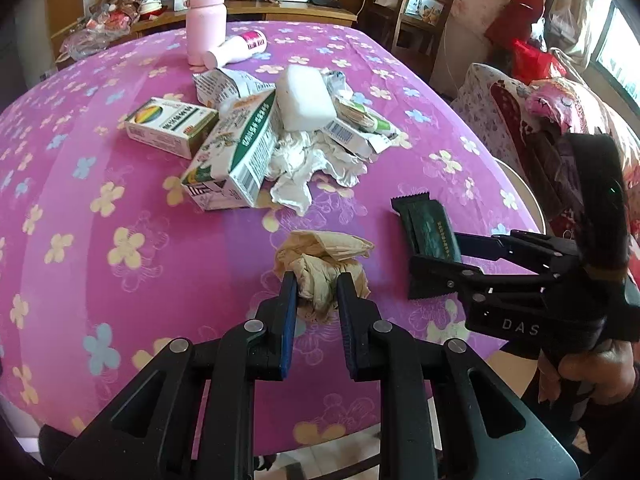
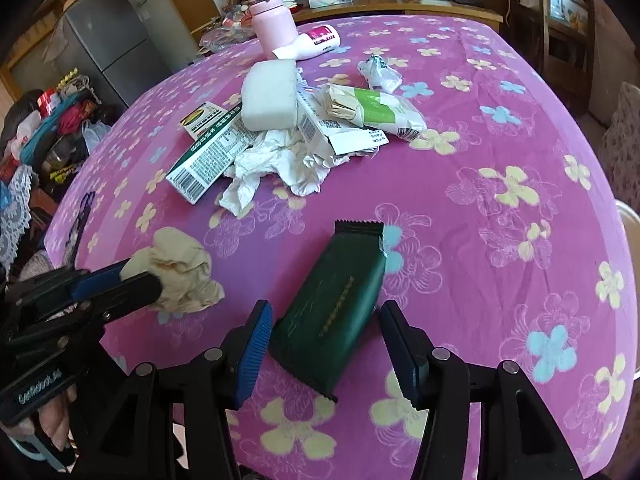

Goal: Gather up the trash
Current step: 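Lift the beige tissue with the left tool while the right tool lifts the dark green wrapper, then carry both items over the white bucket and open both tools to drop them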

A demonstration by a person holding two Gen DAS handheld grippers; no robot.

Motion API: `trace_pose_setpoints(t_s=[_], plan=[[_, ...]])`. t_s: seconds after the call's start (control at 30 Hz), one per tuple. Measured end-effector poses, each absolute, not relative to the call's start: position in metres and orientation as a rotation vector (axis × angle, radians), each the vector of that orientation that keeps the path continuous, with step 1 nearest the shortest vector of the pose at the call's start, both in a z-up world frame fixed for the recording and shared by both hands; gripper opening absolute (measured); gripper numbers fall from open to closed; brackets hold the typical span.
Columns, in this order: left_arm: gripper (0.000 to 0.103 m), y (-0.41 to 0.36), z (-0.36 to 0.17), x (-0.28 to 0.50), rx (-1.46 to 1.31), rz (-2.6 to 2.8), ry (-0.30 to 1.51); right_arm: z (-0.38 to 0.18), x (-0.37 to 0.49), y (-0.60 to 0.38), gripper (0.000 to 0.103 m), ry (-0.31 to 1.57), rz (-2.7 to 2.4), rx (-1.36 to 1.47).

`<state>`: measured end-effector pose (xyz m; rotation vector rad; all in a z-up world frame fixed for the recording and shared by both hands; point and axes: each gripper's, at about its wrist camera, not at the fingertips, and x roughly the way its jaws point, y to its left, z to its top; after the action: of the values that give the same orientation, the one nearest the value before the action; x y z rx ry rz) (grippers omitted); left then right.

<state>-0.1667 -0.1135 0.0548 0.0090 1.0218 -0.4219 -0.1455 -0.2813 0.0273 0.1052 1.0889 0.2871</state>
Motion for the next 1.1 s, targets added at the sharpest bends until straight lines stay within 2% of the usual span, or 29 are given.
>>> trace_pose_setpoints(t_s=[0.03, 0.13, 0.63, 1.1], plan=[[0.017, -0.115, 0.054, -0.167, 0.007, -0.423, 1.026, 0.027, -0.147, -0.281, 0.039, 1.081, 0.282, 0.09], [0.017, -0.118, 0.056, -0.166, 0.004, -0.431, 1.025, 0.028, -0.15, -0.286, 0.029, 1.072, 0.3, 0.112], [0.017, -0.166, 0.089, -0.159, -0.02, -0.511, 0.973, 0.078, -0.167, -0.339, 0.028, 0.934, 0.279, 0.176], [0.017, -0.237, 0.106, -0.146, 0.044, -0.583, 0.933, 0.094, -0.179, -0.412, 0.028, 0.874, 0.16, 0.208]])
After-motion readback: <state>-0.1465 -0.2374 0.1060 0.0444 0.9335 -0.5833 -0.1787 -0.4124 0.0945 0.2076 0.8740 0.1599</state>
